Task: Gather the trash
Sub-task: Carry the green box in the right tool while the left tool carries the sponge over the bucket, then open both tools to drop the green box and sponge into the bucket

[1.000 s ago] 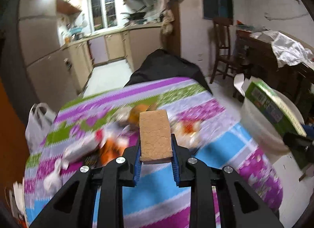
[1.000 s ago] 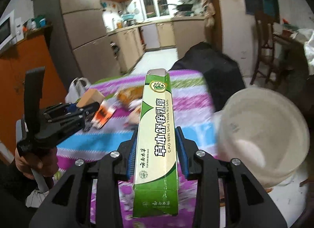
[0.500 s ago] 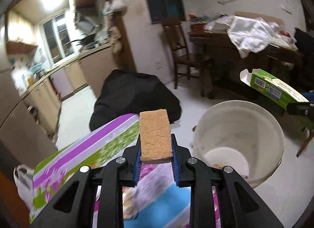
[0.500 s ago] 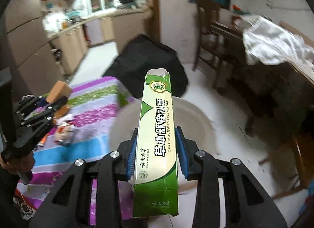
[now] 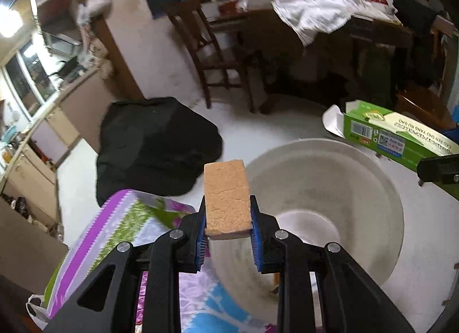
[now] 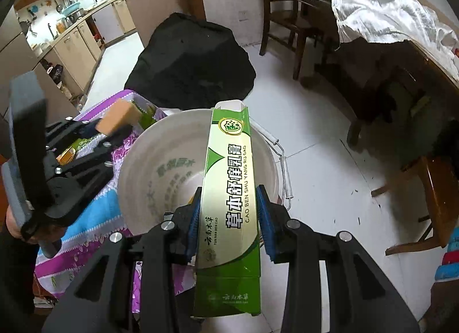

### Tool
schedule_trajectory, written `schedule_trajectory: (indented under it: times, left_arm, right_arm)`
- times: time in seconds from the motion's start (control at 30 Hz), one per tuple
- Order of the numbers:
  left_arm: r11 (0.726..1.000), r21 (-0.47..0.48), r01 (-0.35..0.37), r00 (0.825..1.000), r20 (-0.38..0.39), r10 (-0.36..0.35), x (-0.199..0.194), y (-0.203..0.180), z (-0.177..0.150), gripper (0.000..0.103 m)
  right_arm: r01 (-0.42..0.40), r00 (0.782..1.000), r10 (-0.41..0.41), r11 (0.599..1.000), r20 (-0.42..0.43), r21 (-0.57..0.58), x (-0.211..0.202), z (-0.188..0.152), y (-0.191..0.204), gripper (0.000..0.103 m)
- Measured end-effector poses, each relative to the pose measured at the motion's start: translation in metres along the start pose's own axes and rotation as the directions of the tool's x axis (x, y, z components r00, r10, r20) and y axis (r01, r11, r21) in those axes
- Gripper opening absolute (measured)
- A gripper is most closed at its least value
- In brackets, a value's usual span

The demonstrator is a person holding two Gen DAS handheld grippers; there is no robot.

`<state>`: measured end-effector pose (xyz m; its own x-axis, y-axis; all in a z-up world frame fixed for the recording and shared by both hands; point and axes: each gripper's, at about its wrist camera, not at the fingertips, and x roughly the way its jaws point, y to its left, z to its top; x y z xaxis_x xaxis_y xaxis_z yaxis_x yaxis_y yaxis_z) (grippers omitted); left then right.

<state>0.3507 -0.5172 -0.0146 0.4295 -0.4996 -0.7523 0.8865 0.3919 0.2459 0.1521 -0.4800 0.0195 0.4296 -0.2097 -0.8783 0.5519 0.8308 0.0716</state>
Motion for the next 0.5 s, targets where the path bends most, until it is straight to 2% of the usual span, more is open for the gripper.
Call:
schedule_trajectory:
  times: [0.23, 0.5]
  left_arm:
    - [0.998, 0.054, 0.032, 0.997, -0.071, -0.028, 0.035, -0.014, -0.001, 0.027]
    - [0.996, 0.083, 0.042, 0.994, -0.105, -0.033, 0.049, -0.014, -0.016, 0.027]
  right_arm:
    - [0.007, 0.999, -0.007, 1.000, -0.046, -0.002, 0.014, 0.003, 0.004, 0.034]
    - [0.010, 0.998, -0.010, 1.000, -0.065, -0.008, 0.024, 0.008, 0.004, 0.034]
